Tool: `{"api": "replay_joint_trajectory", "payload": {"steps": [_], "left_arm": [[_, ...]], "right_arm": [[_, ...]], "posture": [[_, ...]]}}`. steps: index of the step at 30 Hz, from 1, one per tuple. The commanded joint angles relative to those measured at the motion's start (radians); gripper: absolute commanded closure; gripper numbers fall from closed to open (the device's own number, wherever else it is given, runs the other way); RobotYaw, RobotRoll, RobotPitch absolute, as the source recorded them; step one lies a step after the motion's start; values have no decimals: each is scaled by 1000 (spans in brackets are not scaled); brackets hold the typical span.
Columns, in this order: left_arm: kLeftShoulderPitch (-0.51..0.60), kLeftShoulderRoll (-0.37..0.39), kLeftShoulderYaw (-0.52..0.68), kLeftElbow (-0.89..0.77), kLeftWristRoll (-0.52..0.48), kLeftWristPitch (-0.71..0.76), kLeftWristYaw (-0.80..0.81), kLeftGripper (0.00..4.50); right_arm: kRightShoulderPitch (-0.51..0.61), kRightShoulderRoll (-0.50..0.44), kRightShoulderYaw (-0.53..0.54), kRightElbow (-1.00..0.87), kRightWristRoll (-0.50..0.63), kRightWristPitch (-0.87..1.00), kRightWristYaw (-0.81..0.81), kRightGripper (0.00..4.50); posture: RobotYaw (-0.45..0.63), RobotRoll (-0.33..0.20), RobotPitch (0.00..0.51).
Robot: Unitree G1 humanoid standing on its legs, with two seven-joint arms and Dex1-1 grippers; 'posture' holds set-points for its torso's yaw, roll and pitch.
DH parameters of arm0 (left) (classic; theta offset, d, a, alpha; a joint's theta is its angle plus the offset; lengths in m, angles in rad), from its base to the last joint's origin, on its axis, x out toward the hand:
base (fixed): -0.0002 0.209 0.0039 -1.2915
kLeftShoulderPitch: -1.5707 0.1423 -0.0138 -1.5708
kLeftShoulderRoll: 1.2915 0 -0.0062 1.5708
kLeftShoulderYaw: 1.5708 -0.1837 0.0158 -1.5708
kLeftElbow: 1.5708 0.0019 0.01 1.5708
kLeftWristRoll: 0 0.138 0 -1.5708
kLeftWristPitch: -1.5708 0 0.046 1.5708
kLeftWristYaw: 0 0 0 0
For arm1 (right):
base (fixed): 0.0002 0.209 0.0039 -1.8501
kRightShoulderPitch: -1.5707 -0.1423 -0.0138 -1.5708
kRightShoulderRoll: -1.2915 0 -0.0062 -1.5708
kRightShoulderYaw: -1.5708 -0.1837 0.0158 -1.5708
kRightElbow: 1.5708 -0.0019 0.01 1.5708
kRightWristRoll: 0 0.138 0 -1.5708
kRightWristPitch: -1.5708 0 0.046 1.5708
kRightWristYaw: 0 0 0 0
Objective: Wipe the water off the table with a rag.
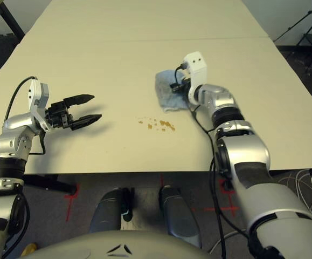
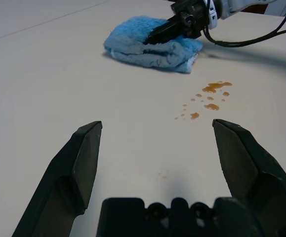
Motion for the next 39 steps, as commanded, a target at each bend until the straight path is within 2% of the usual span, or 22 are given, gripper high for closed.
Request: {"api": "replay_joint_trajectory", "payload": {"steps": [1, 8, 11, 16, 21, 25, 30, 39], "left_arm": [[-13, -1, -6, 9, 12, -12, -11, 0], [-11, -10, -12, 9, 12, -13, -12, 0], [-8, -11, -12, 12, 12, -15, -15, 0], [-12, 19, -3, 28, 4, 8, -42, 0], [-16, 50, 1, 25, -5, 38, -77, 0], [-5, 57, 0, 7, -5, 53, -92, 0], [16, 52, 1, -25, -10, 67, -93, 0], [22, 52, 3, -41, -14, 80, -94, 0]], "right_arm": [[28, -56, 8, -10, -23, -14, 15, 4378], [71, -145, -55, -150, 54, 119, 96, 4378], [146, -187, -93, -381, 137, 324, 153, 4378], [352, -219, -150, -867, 310, 730, 146, 4379], [478, -188, -198, -1148, 422, 953, 69, 4380], [542, -120, -208, -1247, 459, 1013, -2, 4380], [604, -32, -165, -1315, 472, 1009, -72, 4380], [586, 60, -74, -1281, 458, 943, -129, 4381]], "posture": [[-195, 0, 137], [-210, 0, 150], [-214, 0, 155], [-217, 0, 165], [-216, 0, 170], [-212, 0, 173], [-212, 0, 173], [-195, 0, 166]]}}
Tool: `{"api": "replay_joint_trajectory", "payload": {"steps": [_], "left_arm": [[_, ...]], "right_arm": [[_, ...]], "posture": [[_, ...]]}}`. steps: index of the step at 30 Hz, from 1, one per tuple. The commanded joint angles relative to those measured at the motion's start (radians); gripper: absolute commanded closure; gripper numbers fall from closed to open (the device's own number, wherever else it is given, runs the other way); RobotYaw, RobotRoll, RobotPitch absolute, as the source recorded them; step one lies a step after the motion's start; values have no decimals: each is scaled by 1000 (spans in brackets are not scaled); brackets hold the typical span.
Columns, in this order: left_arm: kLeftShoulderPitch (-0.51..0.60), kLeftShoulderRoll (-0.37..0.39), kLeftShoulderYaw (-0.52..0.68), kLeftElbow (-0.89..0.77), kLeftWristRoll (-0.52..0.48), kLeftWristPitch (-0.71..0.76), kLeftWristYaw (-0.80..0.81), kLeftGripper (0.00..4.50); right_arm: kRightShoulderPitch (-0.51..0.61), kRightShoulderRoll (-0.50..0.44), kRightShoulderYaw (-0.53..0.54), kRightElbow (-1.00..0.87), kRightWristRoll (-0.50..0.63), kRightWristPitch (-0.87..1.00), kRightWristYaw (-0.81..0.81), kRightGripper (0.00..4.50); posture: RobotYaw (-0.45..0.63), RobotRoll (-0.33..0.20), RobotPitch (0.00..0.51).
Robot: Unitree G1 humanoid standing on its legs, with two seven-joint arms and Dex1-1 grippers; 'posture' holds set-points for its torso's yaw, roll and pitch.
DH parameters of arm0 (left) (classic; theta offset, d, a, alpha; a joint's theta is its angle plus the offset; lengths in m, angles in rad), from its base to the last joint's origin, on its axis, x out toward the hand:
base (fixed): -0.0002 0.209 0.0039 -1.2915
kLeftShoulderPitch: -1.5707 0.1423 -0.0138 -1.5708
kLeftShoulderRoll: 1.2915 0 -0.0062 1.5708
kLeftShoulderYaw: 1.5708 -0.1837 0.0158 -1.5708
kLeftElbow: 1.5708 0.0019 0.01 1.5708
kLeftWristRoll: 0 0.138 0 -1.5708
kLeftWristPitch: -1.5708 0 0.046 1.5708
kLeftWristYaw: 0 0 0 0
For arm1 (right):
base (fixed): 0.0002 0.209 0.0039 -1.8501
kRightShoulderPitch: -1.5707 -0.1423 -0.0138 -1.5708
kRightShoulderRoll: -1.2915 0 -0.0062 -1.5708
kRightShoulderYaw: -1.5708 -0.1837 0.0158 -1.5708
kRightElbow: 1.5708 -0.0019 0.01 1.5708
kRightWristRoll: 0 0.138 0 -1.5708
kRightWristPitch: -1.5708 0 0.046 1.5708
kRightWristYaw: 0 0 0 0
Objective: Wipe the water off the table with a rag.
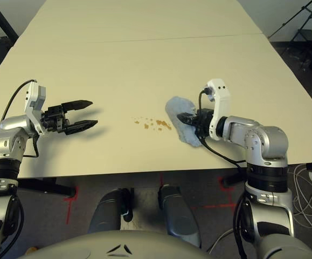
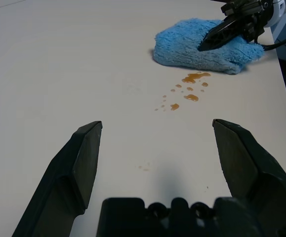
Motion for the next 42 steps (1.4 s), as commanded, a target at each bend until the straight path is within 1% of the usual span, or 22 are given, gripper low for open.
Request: {"api": "replay_joint_trajectory", "payload": {"steps": [1, 11, 23, 29, 33, 36, 40, 42], "left_arm": [[14, 7, 3, -26, -6, 7, -8, 0], [42, 0, 6, -50, -11, 1, 5, 0], [69, -5, 16, -79, -16, 5, 20, 0], [76, -8, 17, -88, -19, 6, 27, 0], [76, -8, 16, -88, -19, 6, 29, 0], [76, -10, 15, -89, -19, 4, 32, 0], [75, -14, 13, -86, -18, 2, 33, 0], [74, -16, 13, -85, -17, 2, 32, 0]], "right_arm": [[-16, 31, 47, 26, 1, -31, -15, 4381], [-79, 158, 149, 94, 0, -79, -39, 4381], [-150, 259, 288, 207, -19, -139, -12, 4382], [-180, 305, 313, 254, -29, -172, -7, 4382], [-195, 311, 315, 278, -33, -189, -2, 4383], [-208, 296, 309, 296, -42, -207, 7, 4383], [-233, 237, 298, 326, -67, -242, 32, 4383], [-249, 184, 311, 346, -97, -279, 60, 4383]], "posture": [[-195, 0, 166], [-182, 0, 158], [-160, 0, 156], [-160, 0, 156], [-156, 0, 157], [-158, 0, 158], [-158, 0, 158], [-168, 0, 158]]}}
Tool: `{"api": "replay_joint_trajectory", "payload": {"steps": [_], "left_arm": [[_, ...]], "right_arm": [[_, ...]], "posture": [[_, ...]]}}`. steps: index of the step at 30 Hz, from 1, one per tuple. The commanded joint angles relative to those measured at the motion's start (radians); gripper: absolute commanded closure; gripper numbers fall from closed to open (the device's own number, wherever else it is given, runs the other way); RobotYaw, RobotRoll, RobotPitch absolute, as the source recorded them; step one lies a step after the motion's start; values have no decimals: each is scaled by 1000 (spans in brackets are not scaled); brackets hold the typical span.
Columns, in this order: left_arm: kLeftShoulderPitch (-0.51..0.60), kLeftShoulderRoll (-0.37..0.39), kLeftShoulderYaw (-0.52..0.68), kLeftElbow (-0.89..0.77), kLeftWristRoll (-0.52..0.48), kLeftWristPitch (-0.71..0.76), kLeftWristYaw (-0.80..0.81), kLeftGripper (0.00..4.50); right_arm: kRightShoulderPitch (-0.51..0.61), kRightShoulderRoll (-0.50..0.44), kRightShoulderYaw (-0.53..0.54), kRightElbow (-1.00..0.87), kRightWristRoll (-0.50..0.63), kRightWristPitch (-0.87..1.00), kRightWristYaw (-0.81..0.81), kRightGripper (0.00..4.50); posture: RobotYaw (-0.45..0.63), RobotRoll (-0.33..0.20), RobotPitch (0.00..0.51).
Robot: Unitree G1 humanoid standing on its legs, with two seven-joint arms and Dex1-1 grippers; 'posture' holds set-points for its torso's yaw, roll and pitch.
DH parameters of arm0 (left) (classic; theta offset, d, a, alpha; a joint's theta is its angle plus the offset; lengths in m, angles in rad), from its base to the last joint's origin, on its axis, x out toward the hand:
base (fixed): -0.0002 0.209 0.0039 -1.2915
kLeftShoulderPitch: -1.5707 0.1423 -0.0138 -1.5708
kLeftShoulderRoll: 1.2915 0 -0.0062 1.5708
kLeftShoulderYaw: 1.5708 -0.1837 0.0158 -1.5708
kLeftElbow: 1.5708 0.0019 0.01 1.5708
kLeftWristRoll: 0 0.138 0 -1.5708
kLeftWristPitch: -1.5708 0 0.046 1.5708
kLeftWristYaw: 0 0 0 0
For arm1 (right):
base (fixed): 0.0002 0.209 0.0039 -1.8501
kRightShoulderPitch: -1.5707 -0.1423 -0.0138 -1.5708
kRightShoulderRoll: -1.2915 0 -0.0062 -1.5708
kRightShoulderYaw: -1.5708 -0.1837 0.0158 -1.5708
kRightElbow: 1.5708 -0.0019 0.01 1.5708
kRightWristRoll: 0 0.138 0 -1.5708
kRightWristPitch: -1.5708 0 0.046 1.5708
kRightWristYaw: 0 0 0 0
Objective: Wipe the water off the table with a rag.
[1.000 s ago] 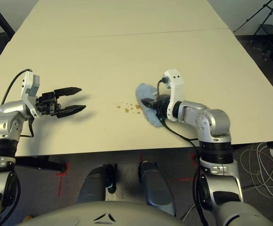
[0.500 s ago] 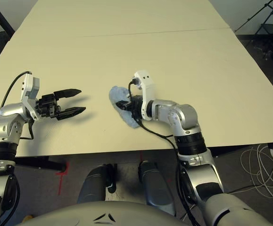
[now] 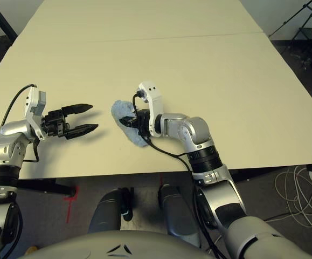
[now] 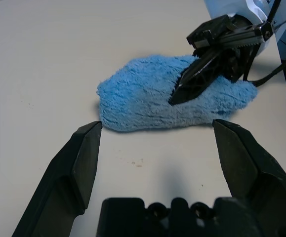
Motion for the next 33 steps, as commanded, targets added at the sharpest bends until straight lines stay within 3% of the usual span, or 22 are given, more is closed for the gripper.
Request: {"api": "replay_joint_trajectory", "payload": {"steps": [1, 4, 11, 17, 24, 29, 33], "left_arm": [[4, -4, 1, -14, -8, 0, -1, 0], [-2, -7, -1, -7, -5, -2, -2, 0], [-17, -11, -5, 10, 1, -10, -5, 0], [-22, -14, -5, 15, 3, -17, -3, 0], [-33, -19, -7, 33, 8, -29, -2, 0], [-52, -26, -10, 59, 16, -40, -4, 0], [-67, -33, -14, 78, 19, -51, -6, 0]], "right_arm": [[-30, -94, 22, 44, -68, -81, 51, 4383], [-59, -196, 67, 93, -143, -178, 117, 4383], [-119, -332, 52, 216, -231, -303, 201, 4383], [-86, -448, 42, 239, -288, -364, 255, 4383], [-66, -494, -111, 173, -170, -234, 292, 4383], [-138, -516, -203, 142, -79, -118, 310, 4383], [-215, -552, -235, 212, -76, -120, 307, 4383]], "posture": [[-168, 0, 158], [-168, 0, 158], [-183, 0, 158], [-186, 0, 158], [-197, 0, 154], [-204, 0, 147], [-208, 0, 139]]}}
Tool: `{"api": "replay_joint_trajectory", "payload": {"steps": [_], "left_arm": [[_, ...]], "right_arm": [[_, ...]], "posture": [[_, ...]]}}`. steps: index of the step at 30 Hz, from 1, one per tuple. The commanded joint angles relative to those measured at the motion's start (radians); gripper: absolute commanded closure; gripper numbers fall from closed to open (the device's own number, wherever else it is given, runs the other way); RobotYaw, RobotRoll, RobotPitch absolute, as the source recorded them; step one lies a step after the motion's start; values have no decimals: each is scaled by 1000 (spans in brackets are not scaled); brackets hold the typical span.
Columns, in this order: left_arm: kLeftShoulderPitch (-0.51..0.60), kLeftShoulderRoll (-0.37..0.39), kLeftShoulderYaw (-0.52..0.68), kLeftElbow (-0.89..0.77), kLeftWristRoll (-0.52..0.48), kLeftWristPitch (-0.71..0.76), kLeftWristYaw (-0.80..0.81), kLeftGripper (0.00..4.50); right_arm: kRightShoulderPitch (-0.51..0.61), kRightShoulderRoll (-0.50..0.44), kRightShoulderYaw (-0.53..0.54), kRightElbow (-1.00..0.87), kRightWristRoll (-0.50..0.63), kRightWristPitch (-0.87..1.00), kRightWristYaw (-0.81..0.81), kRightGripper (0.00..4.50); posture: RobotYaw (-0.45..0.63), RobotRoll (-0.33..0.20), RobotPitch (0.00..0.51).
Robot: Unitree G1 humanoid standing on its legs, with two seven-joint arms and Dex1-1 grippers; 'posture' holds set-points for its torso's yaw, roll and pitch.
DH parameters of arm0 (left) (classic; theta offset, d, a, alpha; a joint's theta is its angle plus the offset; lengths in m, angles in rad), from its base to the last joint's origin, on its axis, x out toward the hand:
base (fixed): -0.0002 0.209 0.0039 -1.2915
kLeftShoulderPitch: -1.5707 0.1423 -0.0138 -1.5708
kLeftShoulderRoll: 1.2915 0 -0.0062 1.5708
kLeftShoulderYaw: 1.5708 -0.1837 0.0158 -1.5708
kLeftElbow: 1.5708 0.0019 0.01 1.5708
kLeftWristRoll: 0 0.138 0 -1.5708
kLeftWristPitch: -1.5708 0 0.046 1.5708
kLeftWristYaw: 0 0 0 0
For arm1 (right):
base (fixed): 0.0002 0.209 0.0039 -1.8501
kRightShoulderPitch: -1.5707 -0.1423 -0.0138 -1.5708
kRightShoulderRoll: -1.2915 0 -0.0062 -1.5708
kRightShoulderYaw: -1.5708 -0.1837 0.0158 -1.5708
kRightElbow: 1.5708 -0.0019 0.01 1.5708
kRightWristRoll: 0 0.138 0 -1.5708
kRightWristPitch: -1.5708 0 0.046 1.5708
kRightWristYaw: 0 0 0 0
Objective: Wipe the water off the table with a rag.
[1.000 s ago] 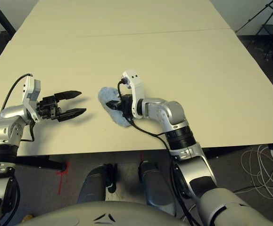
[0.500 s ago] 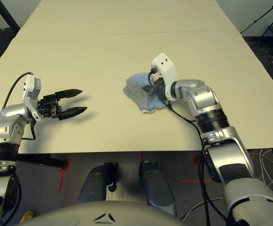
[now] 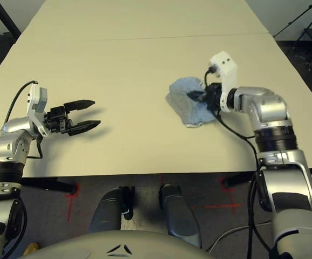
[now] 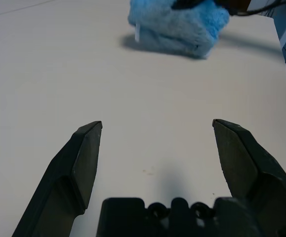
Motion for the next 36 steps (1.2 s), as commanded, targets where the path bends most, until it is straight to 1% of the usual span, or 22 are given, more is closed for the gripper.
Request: {"api": "replay_joint_trajectory", "payload": {"steps": [1, 6, 12, 15, 19, 21, 25, 26, 28, 29, 32, 33, 36], "left_arm": [[-12, -5, -12, 25, 15, -16, -6, 0], [-19, -8, -15, 36, 16, -25, -8, 0], [-22, -6, -15, 37, 15, -26, -7, 0], [-17, -3, -14, 30, 13, -23, -5, 0], [-13, 1, -13, 24, 12, -19, -5, 0], [-13, 1, -13, 24, 12, -19, -5, 0], [-13, 1, -11, 25, 13, -21, -1, 0], [-12, 0, -10, 23, 13, -23, 1, 0], [-11, -5, -4, 21, 11, -29, 13, 0], [-9, -7, -1, 19, 9, -30, 17, 0], [-1, -12, 17, 5, -4, -21, 52, 0], [4, -12, 25, -4, -12, -11, 62, 0], [23, -12, 52, -35, -35, 12, 94, 0]], "right_arm": [[-67, -46, -39, 70, -1, -19, 6, 4383], [-91, -79, -16, 189, -45, -87, 14, 4383], [-85, -98, 25, 431, -158, -254, 10, 4383], [-92, -101, 37, 574, -227, -375, -23, 4383], [-116, -103, 44, 710, -287, -499, -64, 4383], [-126, -102, 40, 754, -302, -535, -78, 4383], [-125, -101, 59, 821, -368, -636, -148, 4383], [-127, -98, 51, 830, -371, -639, -161, 3659], [-133, -92, 28, 836, -365, -667, -181, 3166], [-134, -91, 19, 837, -362, -678, -189, 2746], [-139, -103, -45, 816, -306, -685, -182, 1537], [-136, -107, -68, 805, -285, -689, -167, 1239], [-127, -127, -130, 777, -241, -692, -152, 32]], "posture": [[-208, 0, 133], [-207, 0, 128], [-203, 0, 128], [-199, 0, 130], [-197, 0, 131], [-197, 0, 133], [-197, 0, 133], [-201, 0, 134], [-201, 0, 135], [-200, 0, 136], [-202, 0, 139], [-200, 0, 141], [-195, 0, 143]]}}
